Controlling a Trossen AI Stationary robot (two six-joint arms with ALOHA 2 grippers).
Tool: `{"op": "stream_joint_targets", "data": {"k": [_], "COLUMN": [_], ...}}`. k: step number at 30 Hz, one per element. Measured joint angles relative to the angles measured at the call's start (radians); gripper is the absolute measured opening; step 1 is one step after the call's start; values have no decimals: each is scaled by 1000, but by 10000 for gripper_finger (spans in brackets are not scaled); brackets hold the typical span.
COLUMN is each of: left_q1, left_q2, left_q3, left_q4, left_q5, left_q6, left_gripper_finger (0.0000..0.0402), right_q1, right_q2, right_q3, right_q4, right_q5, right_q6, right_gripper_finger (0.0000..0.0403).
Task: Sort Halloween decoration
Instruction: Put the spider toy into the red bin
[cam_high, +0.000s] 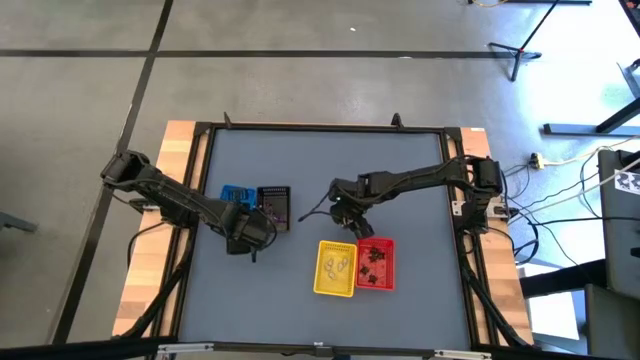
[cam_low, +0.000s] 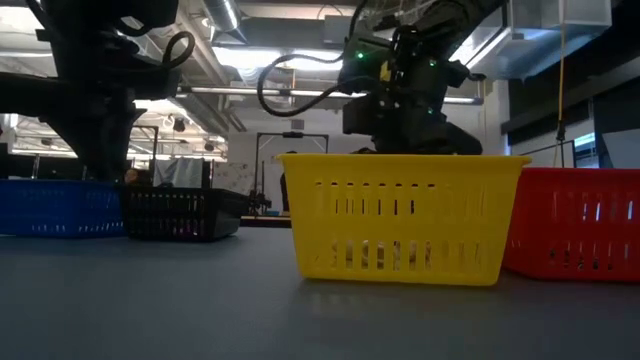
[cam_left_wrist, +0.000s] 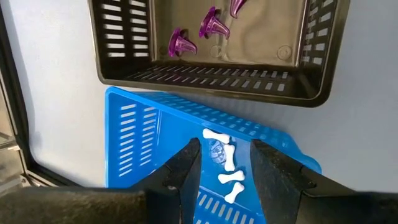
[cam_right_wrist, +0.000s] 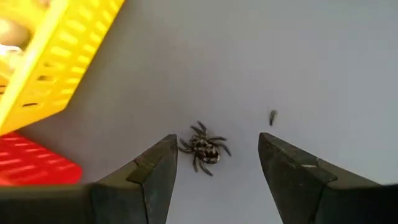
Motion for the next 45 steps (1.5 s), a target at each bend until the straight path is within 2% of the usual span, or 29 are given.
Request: {"op": "stream_joint_targets", "data": {"k": [8, 45], "left_q1": [0, 0], "left_q2": [0, 0], "left_q3": [0, 0], "left_q4": [3, 17], "left_q5": [0, -1], "left_q6": [0, 0], "left_gripper_finger": [128, 128], "right_q1": [0, 0], "right_q2": [15, 76], "right_q3": [0, 2], "right_q4": [-12, -19], "right_q5": [-19, 4], "right_q6": [-75, -92], "right_gripper_finger": [224, 224]}}
